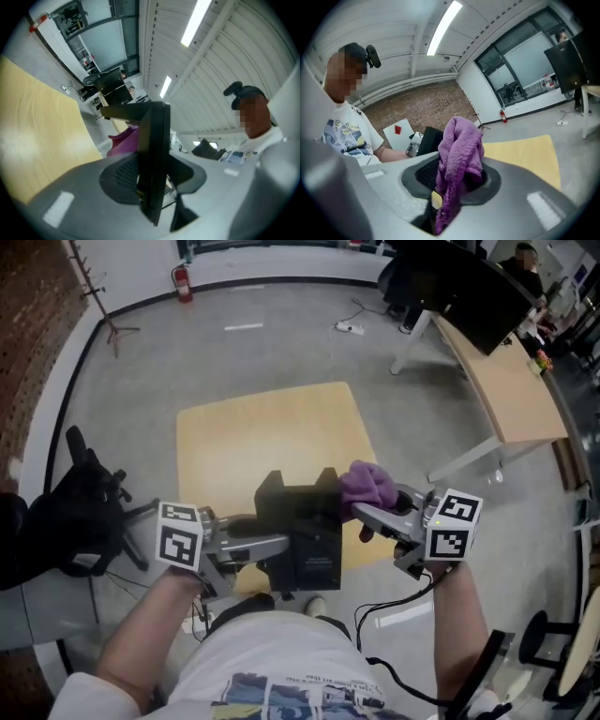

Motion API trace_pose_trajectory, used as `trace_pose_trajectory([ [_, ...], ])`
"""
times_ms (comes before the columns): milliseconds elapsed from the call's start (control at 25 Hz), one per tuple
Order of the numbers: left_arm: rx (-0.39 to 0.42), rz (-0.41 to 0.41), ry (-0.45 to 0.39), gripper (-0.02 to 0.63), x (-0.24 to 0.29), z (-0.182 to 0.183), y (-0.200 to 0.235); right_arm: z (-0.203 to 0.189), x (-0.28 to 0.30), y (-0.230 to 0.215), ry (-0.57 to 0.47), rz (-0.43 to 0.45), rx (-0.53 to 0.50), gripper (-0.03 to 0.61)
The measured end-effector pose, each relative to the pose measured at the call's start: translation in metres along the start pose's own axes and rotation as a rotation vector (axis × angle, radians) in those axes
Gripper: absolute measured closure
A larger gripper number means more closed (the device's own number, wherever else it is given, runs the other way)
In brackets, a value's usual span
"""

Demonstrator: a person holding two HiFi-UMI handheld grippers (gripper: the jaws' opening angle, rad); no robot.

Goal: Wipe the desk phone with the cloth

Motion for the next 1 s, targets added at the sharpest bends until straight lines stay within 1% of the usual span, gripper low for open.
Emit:
trace_pose_trajectory([
  [80, -0.014, -0.018, -0.001, 0.434, -0.001, 0.003, 0.003, -0.01, 0.006, 0.012, -0.048, 0.061, 0.043, 0.476],
  [160, -0.031, -0.03, -0.005, 0.434, -0.001, 0.006, 0.006, -0.02, 0.008, 0.019, -0.086, 0.098, 0.084, 0.476],
  [240, -0.043, -0.031, -0.008, 0.434, 0.0, 0.012, 0.009, -0.032, 0.007, 0.021, -0.095, 0.107, 0.113, 0.476],
  [360, -0.046, -0.029, -0.007, 0.434, 0.0, 0.017, 0.009, -0.054, 0.006, 0.029, -0.075, 0.109, 0.138, 0.476],
  [520, -0.057, -0.02, -0.023, 0.434, 0.0, 0.025, 0.014, -0.08, -0.001, 0.035, -0.024, 0.071, 0.147, 0.476],
  [640, -0.091, -0.016, -0.048, 0.434, 0.0, 0.032, 0.019, -0.083, -0.01, 0.04, -0.025, 0.02, 0.142, 0.476],
  [720, -0.126, -0.03, -0.074, 0.434, 0.0, 0.035, 0.023, -0.08, -0.012, 0.045, -0.015, -0.018, 0.114, 0.476],
  [800, -0.15, -0.026, -0.098, 0.434, -0.001, 0.038, 0.028, -0.081, -0.01, 0.049, 0.008, -0.054, 0.085, 0.476],
  [920, -0.16, -0.009, -0.116, 0.434, -0.003, 0.044, 0.034, -0.089, -0.005, 0.052, 0.046, -0.08, 0.082, 0.476],
  [1000, -0.157, 0.005, -0.11, 0.434, -0.004, 0.046, 0.037, -0.098, -0.002, 0.052, 0.086, -0.097, 0.089, 0.476],
])
Point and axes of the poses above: the fingertips, and each gripper's own axes: x forward along the fingers, y to its left, z out of its top, the point moved 5 cm from there along -x, backward along the fingers, and after that the axes turned 9 degrees about y, right-handed, at the moved point
